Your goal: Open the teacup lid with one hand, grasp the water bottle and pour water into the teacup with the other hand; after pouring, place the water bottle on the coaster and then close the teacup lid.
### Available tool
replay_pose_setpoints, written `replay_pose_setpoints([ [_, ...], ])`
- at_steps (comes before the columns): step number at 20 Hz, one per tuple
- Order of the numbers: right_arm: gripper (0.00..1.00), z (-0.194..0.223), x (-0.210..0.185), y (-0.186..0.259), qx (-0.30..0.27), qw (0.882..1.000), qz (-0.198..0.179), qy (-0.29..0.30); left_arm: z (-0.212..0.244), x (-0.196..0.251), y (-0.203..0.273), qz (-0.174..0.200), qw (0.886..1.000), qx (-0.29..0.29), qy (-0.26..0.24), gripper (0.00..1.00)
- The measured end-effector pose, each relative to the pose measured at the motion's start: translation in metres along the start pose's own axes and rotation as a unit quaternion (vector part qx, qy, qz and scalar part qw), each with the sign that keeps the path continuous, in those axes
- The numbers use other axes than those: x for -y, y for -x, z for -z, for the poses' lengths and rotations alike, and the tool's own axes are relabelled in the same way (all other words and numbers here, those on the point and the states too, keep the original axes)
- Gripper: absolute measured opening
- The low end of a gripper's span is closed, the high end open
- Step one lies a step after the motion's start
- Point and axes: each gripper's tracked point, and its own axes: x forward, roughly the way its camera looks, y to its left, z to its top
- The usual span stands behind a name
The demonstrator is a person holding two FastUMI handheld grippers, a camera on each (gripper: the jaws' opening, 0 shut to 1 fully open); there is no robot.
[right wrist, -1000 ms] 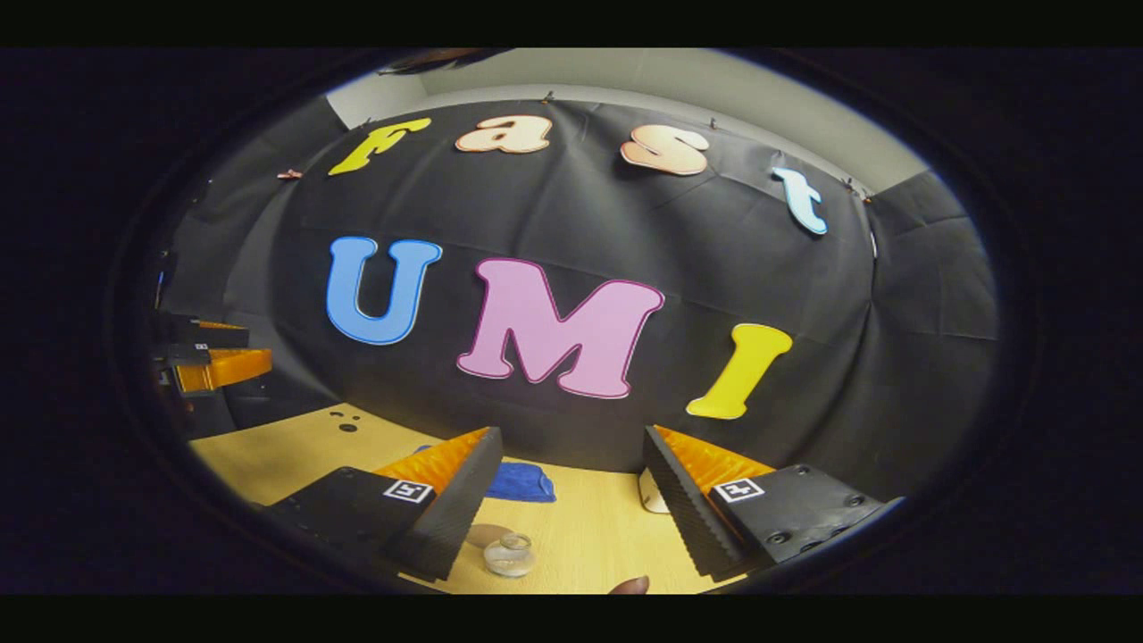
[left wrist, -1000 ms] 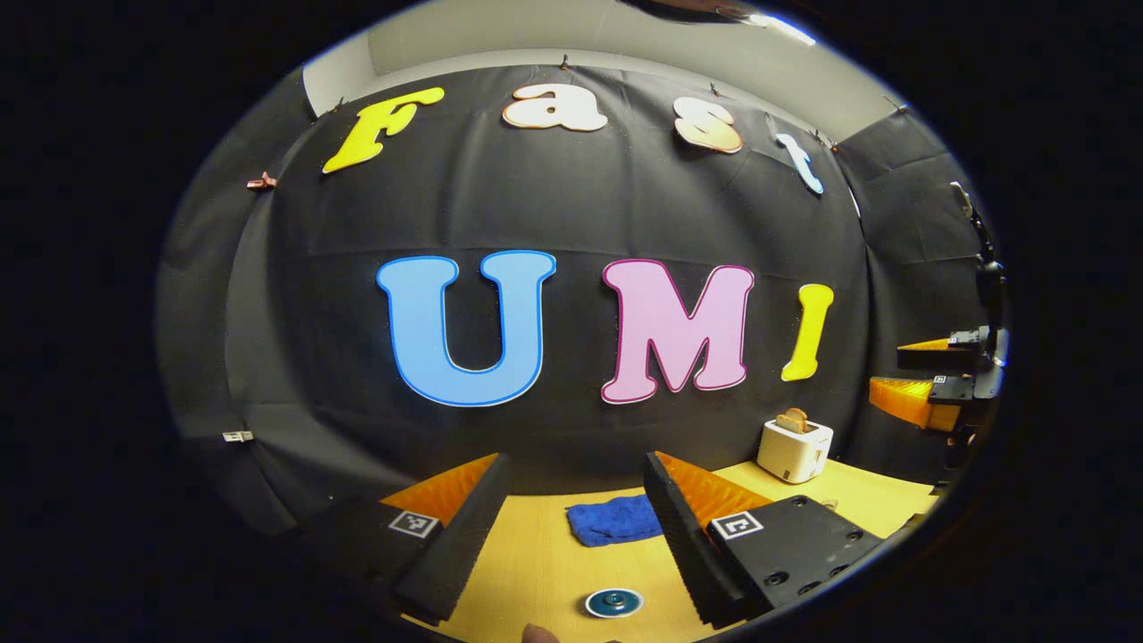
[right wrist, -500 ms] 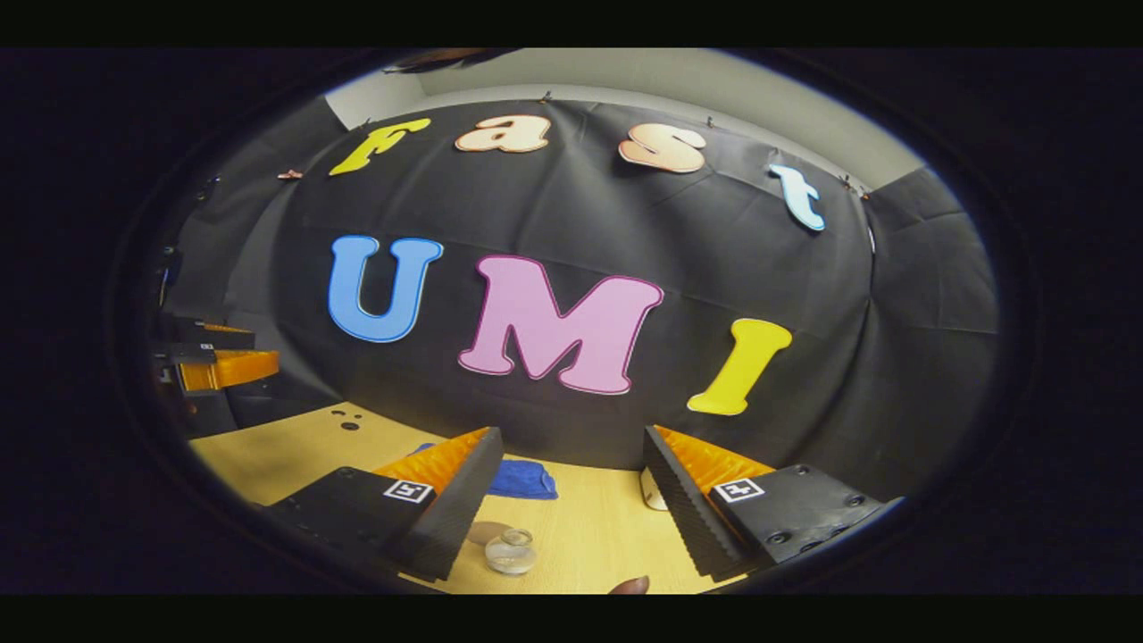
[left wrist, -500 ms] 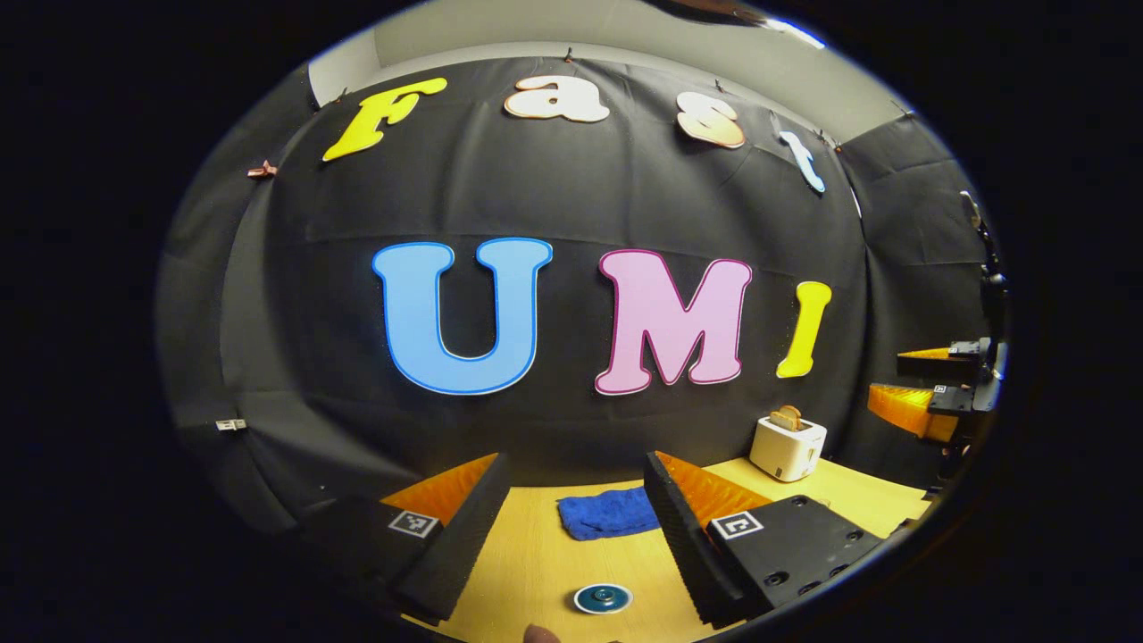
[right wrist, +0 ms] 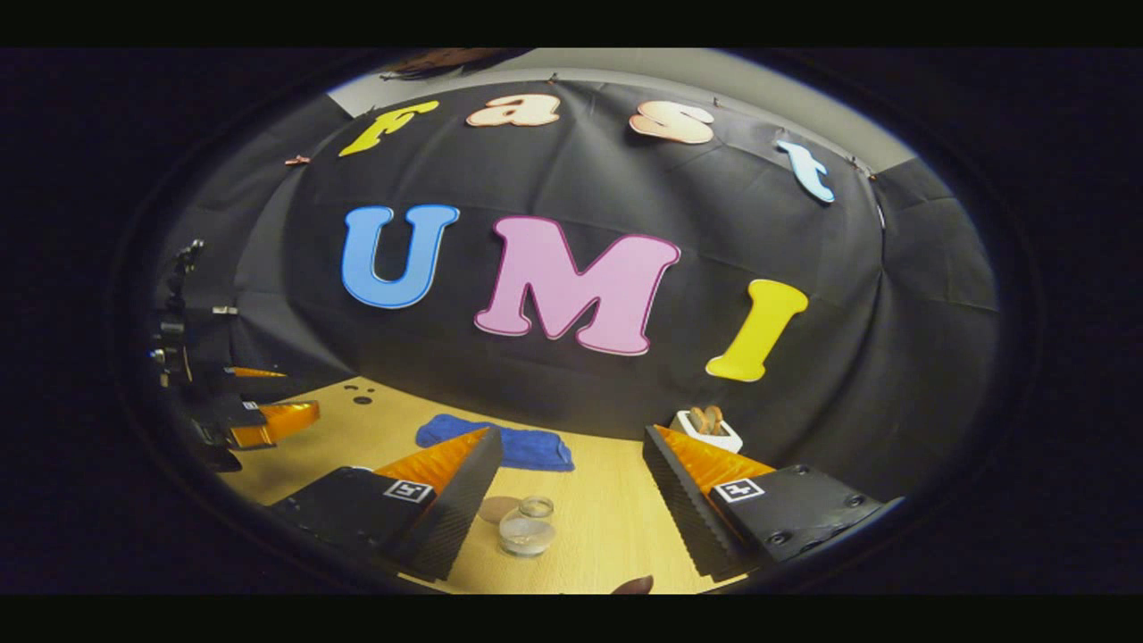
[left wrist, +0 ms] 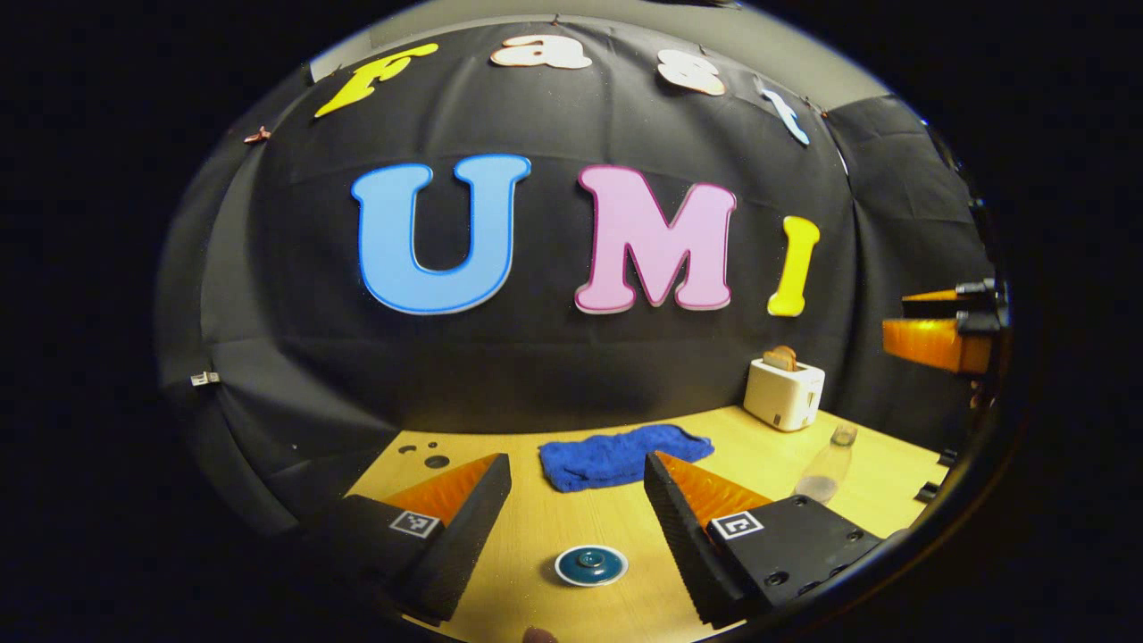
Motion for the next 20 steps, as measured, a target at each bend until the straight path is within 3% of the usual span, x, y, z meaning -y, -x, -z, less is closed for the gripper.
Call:
replay_pose_setpoints([
  [9, 0.99, 0.044, 0.0, 0.002, -0.05, 0.999, -0.004, 0.008, 0.127, 0.017, -0.047, 0.007, 0.998, -0.064, -0.018, 0.8],
  [15, 0.98, 0.057, 0.002, 0.008, -0.07, 0.997, -0.006, 0.021, 0.157, 0.01, -0.06, -0.005, 0.996, -0.088, -0.027, 0.7],
  [16, 0.98, 0.06, 0.001, 0.008, -0.073, 0.997, -0.008, 0.021, 0.158, 0.01, -0.062, -0.004, 0.995, -0.091, -0.027, 0.6],
  [17, 0.98, 0.062, 0.001, 0.008, -0.076, 0.997, -0.009, 0.021, 0.161, 0.01, -0.062, -0.003, 0.995, -0.092, -0.027, 0.63],
  [19, 0.98, 0.068, -0.003, 0.007, -0.085, 0.996, -0.014, 0.017, 0.167, 0.013, -0.065, 0.004, 0.995, -0.097, -0.027, 0.52],
  [20, 0.98, 0.068, -0.005, 0.007, -0.085, 0.996, -0.015, 0.015, 0.167, 0.014, -0.066, 0.004, 0.995, -0.093, -0.031, 0.35],
])
